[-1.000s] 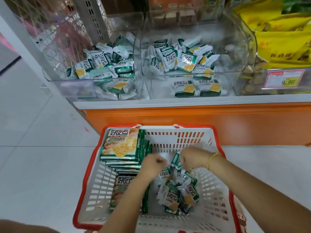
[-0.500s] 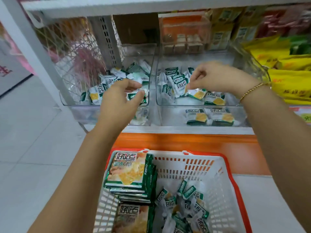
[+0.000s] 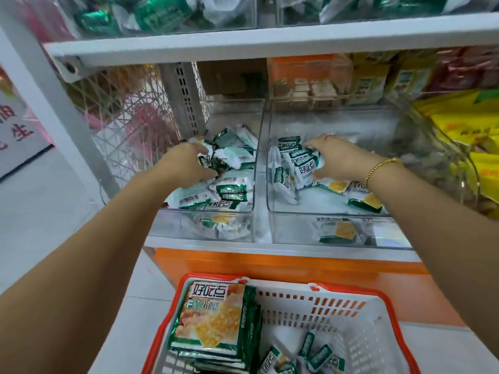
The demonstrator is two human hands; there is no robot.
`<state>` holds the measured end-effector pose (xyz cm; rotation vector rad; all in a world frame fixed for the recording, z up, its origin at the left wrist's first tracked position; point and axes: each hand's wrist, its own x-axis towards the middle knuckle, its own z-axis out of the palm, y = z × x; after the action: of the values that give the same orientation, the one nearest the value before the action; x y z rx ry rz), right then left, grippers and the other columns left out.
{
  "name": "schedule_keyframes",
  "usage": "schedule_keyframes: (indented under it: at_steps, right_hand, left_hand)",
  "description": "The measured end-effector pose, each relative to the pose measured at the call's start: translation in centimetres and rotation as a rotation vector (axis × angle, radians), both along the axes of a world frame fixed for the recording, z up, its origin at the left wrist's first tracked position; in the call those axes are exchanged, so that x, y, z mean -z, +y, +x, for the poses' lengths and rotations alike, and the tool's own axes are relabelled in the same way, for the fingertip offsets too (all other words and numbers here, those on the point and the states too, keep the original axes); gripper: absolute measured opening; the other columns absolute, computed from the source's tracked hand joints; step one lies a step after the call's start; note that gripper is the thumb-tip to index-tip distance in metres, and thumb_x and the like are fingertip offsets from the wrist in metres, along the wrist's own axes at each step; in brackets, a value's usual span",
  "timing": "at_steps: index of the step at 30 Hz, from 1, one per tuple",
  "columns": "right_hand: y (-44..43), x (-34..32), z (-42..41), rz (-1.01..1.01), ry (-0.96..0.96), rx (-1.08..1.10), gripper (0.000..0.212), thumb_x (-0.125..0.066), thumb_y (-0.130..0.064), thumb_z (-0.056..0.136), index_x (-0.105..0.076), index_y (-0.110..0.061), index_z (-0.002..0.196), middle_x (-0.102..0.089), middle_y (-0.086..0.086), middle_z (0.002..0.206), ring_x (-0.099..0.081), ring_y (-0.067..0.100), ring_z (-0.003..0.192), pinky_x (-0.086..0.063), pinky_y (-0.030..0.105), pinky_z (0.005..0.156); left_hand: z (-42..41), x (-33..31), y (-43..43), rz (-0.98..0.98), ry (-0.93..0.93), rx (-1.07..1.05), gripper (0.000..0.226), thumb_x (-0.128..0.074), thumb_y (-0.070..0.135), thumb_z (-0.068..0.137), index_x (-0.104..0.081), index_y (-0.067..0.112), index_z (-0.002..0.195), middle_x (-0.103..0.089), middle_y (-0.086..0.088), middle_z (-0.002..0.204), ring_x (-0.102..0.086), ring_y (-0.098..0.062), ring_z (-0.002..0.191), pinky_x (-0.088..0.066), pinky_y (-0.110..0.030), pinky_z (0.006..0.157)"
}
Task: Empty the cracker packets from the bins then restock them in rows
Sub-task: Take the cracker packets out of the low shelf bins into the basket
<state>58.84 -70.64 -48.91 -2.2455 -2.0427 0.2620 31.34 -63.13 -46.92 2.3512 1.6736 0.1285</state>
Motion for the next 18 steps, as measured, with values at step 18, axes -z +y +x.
schedule_keyframes:
  at_steps: [18]
  right_hand:
    - [2.9, 0.5, -0.6, -0.138, -0.281, 0.031, 0.083, -0.084, -0.045, 0.064, -0.044, -0.017, 0.132, -0.048, 0.011, 0.136, -0.033, 0.033, 0.128, -0.033, 0.043, 0.100]
  left_hand:
    - [1.7, -0.5, 0.8, -0.162, 0.072, 0.345, 0.119, -0.083, 0.047, 0.063, -0.004, 0.036, 0.151, -0.004, -0.002, 0.160, -0.014, -0.029, 0.145, -0.023, -0.044, 0.114]
